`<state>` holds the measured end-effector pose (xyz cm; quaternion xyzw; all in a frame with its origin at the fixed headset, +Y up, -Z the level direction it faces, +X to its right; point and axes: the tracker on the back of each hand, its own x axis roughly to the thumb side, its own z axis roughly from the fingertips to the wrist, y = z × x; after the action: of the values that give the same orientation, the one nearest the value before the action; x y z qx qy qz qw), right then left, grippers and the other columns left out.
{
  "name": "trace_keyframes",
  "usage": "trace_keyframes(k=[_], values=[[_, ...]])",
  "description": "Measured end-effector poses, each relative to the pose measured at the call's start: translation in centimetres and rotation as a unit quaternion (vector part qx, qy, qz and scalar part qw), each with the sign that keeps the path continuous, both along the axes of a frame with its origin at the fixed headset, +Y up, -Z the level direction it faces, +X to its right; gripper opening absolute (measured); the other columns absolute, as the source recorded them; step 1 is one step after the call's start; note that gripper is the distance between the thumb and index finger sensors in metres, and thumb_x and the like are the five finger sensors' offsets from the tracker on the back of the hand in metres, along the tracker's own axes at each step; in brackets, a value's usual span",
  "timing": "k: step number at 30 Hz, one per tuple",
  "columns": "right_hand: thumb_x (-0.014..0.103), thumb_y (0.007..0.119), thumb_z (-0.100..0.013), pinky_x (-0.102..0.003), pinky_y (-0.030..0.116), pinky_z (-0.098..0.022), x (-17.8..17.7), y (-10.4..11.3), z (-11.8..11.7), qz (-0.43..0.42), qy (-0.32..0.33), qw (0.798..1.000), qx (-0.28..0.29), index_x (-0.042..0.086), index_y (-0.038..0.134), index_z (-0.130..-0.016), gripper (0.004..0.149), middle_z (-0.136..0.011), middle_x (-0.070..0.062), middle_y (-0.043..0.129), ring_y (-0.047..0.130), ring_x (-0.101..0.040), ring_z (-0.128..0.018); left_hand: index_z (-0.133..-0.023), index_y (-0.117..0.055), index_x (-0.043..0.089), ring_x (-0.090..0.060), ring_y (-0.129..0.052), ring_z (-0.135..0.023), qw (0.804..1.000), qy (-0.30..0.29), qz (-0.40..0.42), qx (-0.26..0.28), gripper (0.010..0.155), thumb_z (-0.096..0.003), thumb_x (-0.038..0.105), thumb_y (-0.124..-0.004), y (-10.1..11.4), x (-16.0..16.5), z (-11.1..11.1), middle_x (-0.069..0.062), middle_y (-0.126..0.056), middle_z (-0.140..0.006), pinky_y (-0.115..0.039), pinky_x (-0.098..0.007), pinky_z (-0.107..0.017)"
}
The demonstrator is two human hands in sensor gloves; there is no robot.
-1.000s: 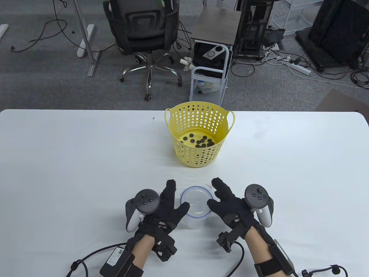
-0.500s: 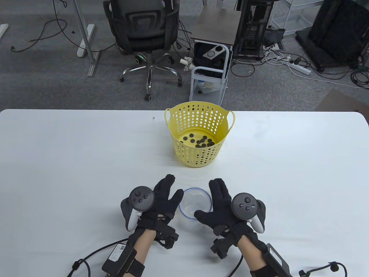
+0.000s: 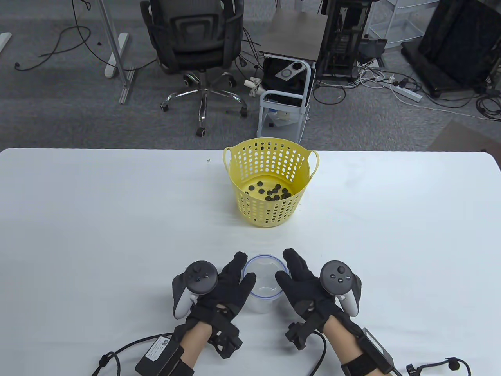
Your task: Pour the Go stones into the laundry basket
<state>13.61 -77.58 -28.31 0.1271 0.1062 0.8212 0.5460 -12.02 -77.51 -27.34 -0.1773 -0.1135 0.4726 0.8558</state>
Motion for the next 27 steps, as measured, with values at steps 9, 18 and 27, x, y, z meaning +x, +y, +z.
trace_keyframes(k=[9,18,27], values=[[0.063,0.052,-0.052,-0.078,0.051,-0.061,-0.6,-1.2,0.0,-0.049,0.032,0.996,-0.065,0.004,0.023,-0.106,0.085,-0.115,-0.030,0.031,0.041,-0.070,-0.094,-0.111,-0.018,0.025,-0.035,-0.024,-0.118,0.996,-0.048,0.045,-0.068,0.086,-0.0485,0.077,-0.045,-1.1,0.5,-0.3,0.001,-0.024,-0.127,-0.054,-0.062,-0.075],[0.064,0.059,-0.049,-0.078,0.051,-0.061,-0.1,-0.1,-0.2,0.012,0.011,1.000,-0.024,0.001,0.034,-0.106,0.088,-0.112,-0.033,0.041,0.044,-0.070,-0.093,-0.112,-0.025,0.027,-0.040,-0.034,-0.115,0.999,-0.036,-0.006,-0.013,0.090,-0.0448,0.081,-0.050,-0.6,0.0,-0.6,-0.003,-0.034,-0.125,-0.055,-0.063,-0.074],[0.065,0.070,-0.047,-0.076,0.052,-0.061,1.1,2.1,-0.2,0.034,-0.024,0.998,0.045,0.005,0.045,-0.106,0.088,-0.111,-0.032,0.046,0.050,-0.068,-0.092,-0.112,-0.034,0.028,-0.041,-0.044,-0.113,0.992,0.019,-0.070,0.103,0.088,-0.0440,0.078,-0.058,2.0,-1.5,-0.3,-0.005,-0.041,-0.124,-0.058,-0.062,-0.072]])
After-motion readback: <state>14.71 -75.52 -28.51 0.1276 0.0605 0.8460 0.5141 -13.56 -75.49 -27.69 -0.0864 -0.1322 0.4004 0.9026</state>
